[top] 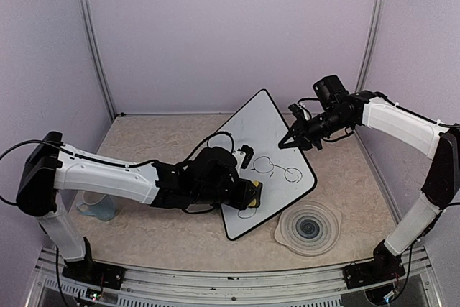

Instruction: Erase the whiteboard

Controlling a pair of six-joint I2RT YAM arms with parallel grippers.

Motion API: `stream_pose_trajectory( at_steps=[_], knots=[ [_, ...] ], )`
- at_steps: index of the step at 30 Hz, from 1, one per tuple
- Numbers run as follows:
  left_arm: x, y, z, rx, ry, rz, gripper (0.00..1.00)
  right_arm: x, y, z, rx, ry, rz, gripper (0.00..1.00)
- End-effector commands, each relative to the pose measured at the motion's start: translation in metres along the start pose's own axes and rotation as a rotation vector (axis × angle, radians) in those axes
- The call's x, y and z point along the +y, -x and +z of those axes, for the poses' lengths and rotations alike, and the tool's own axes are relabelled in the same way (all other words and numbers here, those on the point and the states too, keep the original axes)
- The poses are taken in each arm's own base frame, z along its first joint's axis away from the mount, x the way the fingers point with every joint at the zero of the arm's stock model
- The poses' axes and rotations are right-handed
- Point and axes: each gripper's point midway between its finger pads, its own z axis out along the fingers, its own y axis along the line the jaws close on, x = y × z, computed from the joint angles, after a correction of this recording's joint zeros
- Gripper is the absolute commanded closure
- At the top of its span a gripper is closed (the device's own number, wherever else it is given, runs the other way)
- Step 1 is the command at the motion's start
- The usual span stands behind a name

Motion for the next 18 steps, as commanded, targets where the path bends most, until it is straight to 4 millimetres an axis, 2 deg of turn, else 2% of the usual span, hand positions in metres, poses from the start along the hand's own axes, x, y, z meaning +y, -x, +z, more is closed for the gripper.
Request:
stream_pose_trajectory(
  at_steps=[1, 2, 4, 6, 12, 17, 18],
  knots=[
    [-0.024, -0.048, 0.002, 0.155, -0.105, 0.075, 0.7, 0.013, 0.013, 0.008, -0.032, 0.061, -0.037, 1.0],
    [-0.026, -0.047, -0.002, 0.155, -0.119, 0.075, 0.59, 0.013, 0.013, 0.008, -0.033, 0.061, -0.038, 1.0],
    [-0.031, -0.034, -0.01, 0.111, -0.153, 0.063, 0.45, 0.013, 0.013, 0.008, -0.032, 0.06, -0.039, 1.0],
    [-0.027, -0.024, -0.017, 0.087, -0.154, 0.042, 0.4, 0.013, 0.014, 0.007, -0.034, 0.061, -0.04, 1.0],
    [-0.017, 0.004, -0.04, 0.028, -0.165, -0.004, 0.41, 0.014, 0.015, 0.008, -0.036, 0.063, -0.041, 1.0],
    [0.003, 0.003, -0.042, 0.035, -0.117, -0.019, 0.48, 0.014, 0.016, 0.009, -0.037, 0.064, -0.041, 1.0],
    [0.009, -0.002, -0.04, 0.06, -0.102, -0.02, 0.51, 0.014, 0.016, 0.009, -0.036, 0.066, -0.04, 1.0]
  ],
)
